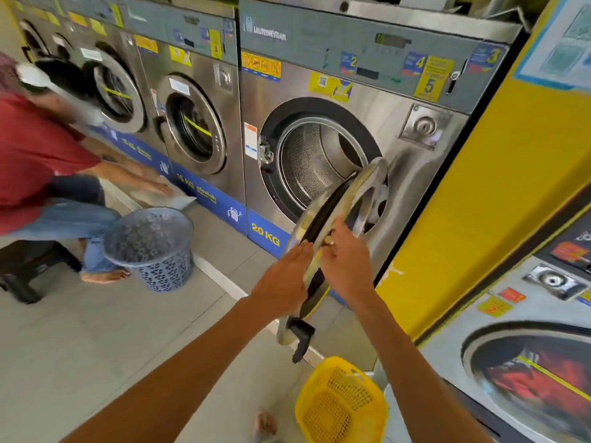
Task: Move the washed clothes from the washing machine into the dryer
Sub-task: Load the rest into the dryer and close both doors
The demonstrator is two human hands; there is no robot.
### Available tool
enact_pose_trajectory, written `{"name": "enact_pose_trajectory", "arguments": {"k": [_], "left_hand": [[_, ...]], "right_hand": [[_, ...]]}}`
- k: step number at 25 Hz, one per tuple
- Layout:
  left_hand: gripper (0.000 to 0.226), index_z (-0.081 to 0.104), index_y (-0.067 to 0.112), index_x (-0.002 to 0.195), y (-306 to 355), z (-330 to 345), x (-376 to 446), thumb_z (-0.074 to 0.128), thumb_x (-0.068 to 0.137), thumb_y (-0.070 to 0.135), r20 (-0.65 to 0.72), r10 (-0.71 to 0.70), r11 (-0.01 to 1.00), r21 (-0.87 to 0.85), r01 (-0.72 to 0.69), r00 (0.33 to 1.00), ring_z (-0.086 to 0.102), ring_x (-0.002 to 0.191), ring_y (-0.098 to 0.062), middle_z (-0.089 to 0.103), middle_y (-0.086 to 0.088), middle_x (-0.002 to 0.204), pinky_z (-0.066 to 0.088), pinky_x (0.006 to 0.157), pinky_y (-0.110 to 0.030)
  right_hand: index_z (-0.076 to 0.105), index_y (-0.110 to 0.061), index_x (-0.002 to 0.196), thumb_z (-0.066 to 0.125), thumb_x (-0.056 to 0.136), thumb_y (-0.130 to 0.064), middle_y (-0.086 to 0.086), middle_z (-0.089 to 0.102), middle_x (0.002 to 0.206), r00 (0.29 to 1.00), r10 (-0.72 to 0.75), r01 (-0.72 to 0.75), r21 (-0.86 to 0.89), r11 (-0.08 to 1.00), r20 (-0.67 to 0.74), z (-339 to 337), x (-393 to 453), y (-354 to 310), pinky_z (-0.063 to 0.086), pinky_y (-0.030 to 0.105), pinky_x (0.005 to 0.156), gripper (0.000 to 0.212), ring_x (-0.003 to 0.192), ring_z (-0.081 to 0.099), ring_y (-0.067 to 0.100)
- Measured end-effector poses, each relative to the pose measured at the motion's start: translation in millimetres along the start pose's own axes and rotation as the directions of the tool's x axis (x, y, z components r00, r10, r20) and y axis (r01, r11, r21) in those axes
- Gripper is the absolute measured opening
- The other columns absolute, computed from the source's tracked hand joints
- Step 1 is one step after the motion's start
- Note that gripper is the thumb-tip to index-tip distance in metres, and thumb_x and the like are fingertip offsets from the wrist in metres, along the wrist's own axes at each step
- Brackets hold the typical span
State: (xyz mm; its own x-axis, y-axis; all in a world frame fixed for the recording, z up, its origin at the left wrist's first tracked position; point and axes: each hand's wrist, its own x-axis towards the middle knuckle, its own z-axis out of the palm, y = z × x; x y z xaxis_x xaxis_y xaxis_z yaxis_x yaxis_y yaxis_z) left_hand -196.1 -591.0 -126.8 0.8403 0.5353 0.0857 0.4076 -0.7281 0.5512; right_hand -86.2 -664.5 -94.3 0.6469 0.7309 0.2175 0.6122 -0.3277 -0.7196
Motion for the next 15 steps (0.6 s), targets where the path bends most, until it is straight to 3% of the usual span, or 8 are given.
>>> {"name": "enact_pose_trajectory", "arguments": {"k": [1, 3, 6, 7, 8, 10, 12, 15], "left_hand": [[0.045, 0.048, 0.012, 0.129, -14, -11, 11, 0.04, 0.085, 0.004, -0.024, -0.039, 0.999, -0.031, 0.038, 0.999, 0.057, 0.11, -0.041, 0.062, -0.016, 0.118, 0.048, 0.081, -0.039], [0.045, 0.054, 0.014, 0.122, -44, -30, 31, 0.034, 0.084, 0.026, -0.077, -0.148, 0.988, -0.065, 0.143, 0.986, 0.059, 0.092, -0.042, 0.066, -0.017, 0.099, 0.05, 0.082, -0.041], [0.041, 0.049, 0.017, 0.13, -86, -51, 54, 0.048, 0.089, 0.016, -0.13, -0.274, 0.957, -0.138, 0.256, 0.953, 0.058, 0.108, -0.033, 0.063, -0.011, 0.117, 0.045, 0.096, -0.038], [0.04, 0.048, 0.015, 0.131, -97, -58, 63, 0.05, 0.091, 0.011, -0.144, -0.283, 0.954, -0.144, 0.263, 0.948, 0.057, 0.111, -0.033, 0.062, -0.011, 0.121, 0.043, 0.095, -0.037], [0.038, 0.049, 0.013, 0.13, -112, -67, 76, 0.049, 0.093, 0.009, -0.154, -0.284, 0.955, -0.13, 0.266, 0.946, 0.057, 0.111, -0.034, 0.062, -0.012, 0.12, 0.042, 0.092, -0.036], [0.031, 0.051, 0.011, 0.128, -136, -82, 96, 0.044, 0.098, 0.012, -0.152, -0.282, 0.958, -0.095, 0.27, 0.947, 0.059, 0.105, -0.035, 0.064, -0.015, 0.115, 0.042, 0.085, -0.035], [0.029, 0.051, 0.013, 0.128, -157, -95, 113, 0.041, 0.101, 0.017, -0.143, -0.288, 0.956, -0.093, 0.277, 0.947, 0.06, 0.1, -0.032, 0.065, -0.013, 0.112, 0.041, 0.079, -0.031], [0.026, 0.052, 0.017, 0.125, -187, -102, 139, 0.041, 0.101, 0.022, -0.189, -0.28, 0.96, -0.086, 0.268, 0.941, 0.061, 0.091, -0.027, 0.065, -0.009, 0.104, 0.037, 0.074, -0.027]], "right_hand": [[0.051, -0.018, 0.131, 0.047, 0.09, -0.005, 0.001, 0.07, 0.09, 1.0, -0.015, 0.015, 0.039, 0.999, -0.014, 15, 6, -2, 0.051, 0.032, 0.07, 0.043, 0.077, 0.064, 0.023], [0.055, -0.019, 0.131, 0.049, 0.093, -0.008, -0.004, 0.072, 0.099, 1.0, -0.011, 0.011, 0.121, 0.993, -0.004, 40, 32, -8, 0.054, 0.029, 0.079, 0.04, 0.086, 0.067, 0.015], [0.059, -0.019, 0.126, 0.053, 0.092, -0.008, -0.01, 0.064, 0.106, 0.995, 0.081, -0.063, 0.267, 0.962, -0.057, 52, 95, -21, 0.048, 0.009, 0.082, 0.037, 0.099, 0.065, 0.011], [0.057, -0.019, 0.127, 0.054, 0.089, -0.005, -0.006, 0.061, 0.114, 0.989, 0.053, -0.017, 0.247, 0.969, -0.138, 52, 117, -25, 0.047, 0.012, 0.087, 0.041, 0.105, 0.061, 0.016], [0.055, -0.019, 0.13, 0.056, 0.087, -0.004, 0.001, 0.053, 0.13, 0.977, -0.013, 0.048, 0.161, 0.986, -0.212, 57, 140, -27, 0.046, 0.022, 0.098, 0.046, 0.118, 0.054, 0.023], [0.047, -0.02, 0.141, 0.062, 0.085, -0.011, 0.013, 0.024, 0.159, 0.975, -0.133, 0.099, -0.19, 0.977, -0.176, 72, 171, -31, 0.027, 0.042, 0.115, 0.059, 0.142, 0.029, 0.035], [0.027, -0.022, 0.153, 0.065, 0.086, -0.025, 0.014, 0.002, 0.164, 0.985, -0.17, 0.14, -0.414, 0.9, -0.037, 90, 185, -35, 0.015, 0.051, 0.119, 0.076, 0.149, 0.008, 0.041], [0.004, -0.029, 0.157, 0.065, 0.087, -0.038, 0.01, -0.014, 0.164, 0.991, -0.134, 0.122, -0.486, 0.866, 0.01, 111, 208, -36, 0.008, 0.062, 0.118, 0.093, 0.15, -0.009, 0.042]]}}
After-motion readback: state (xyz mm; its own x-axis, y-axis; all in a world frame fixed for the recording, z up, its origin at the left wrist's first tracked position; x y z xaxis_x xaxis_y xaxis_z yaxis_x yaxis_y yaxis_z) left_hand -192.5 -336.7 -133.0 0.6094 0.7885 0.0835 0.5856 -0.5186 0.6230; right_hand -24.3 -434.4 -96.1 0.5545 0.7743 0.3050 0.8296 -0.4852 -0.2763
